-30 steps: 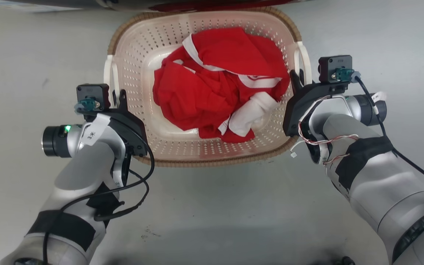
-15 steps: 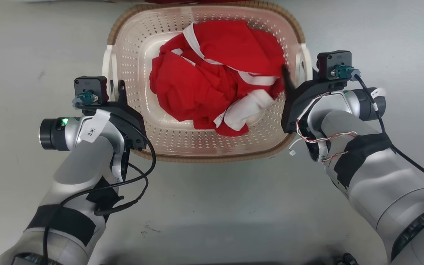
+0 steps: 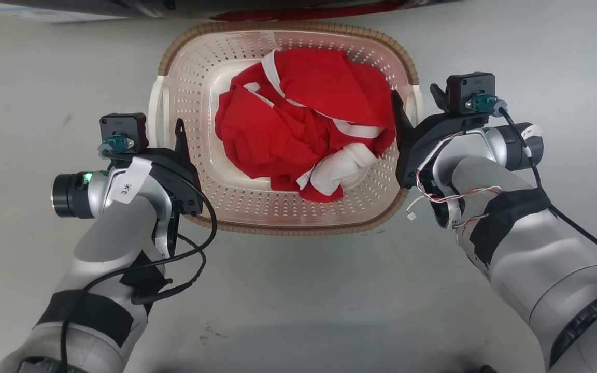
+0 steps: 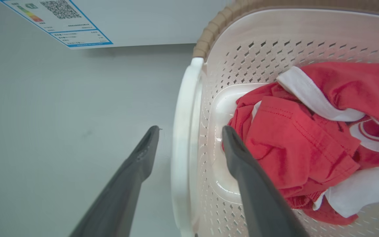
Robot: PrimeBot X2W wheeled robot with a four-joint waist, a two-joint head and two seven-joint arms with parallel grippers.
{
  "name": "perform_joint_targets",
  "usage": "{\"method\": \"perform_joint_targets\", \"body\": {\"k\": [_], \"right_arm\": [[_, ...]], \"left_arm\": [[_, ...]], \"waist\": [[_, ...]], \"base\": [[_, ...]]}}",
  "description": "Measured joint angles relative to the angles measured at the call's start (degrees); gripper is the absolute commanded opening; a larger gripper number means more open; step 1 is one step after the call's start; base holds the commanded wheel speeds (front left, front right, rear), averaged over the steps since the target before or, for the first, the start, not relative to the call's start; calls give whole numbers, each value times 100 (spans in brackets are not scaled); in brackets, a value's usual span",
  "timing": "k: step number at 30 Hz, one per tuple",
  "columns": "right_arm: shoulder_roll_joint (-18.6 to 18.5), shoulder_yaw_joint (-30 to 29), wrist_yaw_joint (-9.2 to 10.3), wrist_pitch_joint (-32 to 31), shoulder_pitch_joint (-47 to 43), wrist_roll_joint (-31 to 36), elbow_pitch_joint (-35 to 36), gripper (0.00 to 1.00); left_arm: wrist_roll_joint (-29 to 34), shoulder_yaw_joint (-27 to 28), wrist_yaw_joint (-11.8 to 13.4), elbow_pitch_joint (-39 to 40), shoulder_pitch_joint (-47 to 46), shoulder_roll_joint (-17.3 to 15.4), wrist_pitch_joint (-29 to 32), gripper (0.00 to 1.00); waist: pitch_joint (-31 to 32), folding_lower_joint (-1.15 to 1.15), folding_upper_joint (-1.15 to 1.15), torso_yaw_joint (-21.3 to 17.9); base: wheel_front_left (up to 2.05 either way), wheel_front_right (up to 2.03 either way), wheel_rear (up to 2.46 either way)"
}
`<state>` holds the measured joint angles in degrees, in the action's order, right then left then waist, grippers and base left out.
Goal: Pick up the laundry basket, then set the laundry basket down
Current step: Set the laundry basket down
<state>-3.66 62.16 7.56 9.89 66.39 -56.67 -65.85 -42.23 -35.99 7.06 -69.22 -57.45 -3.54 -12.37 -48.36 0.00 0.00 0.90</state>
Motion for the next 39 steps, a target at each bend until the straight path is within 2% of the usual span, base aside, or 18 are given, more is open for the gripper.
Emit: {"method": "perform_joint_targets", "body": {"k": [12, 20, 25, 32, 39], "right_arm": [[1, 9, 0, 315, -39, 21, -47, 100], [8, -198, 0, 437, -436, -2, -102, 100], [-8, -438, -1, 439, -677, -80, -36, 100], [-119, -838, -1, 439, -1065, -76, 453, 100], [-356, -1183, -8, 439, -1721, 115, 1033, 100]], "left_arm": [[3, -8, -100, 1, 196, 21, -157, 100], [22, -1, -210, 159, 550, 18, -193, 100], [74, 77, -210, 523, 794, -18, -193, 100], [237, 294, -204, 1147, 1401, -245, -193, 100], [443, 488, -151, 1936, 2122, -286, -193, 100]], "waist": [[462, 0, 0, -70], [996, 0, 0, -128], [1388, -1, 0, -152], [1964, -1, 0, -162], [2557, -1, -1, -136]], "base": [[0, 0, 0], [0, 0, 0], [0, 0, 0], [0, 0, 0], [0, 0, 0]]}}
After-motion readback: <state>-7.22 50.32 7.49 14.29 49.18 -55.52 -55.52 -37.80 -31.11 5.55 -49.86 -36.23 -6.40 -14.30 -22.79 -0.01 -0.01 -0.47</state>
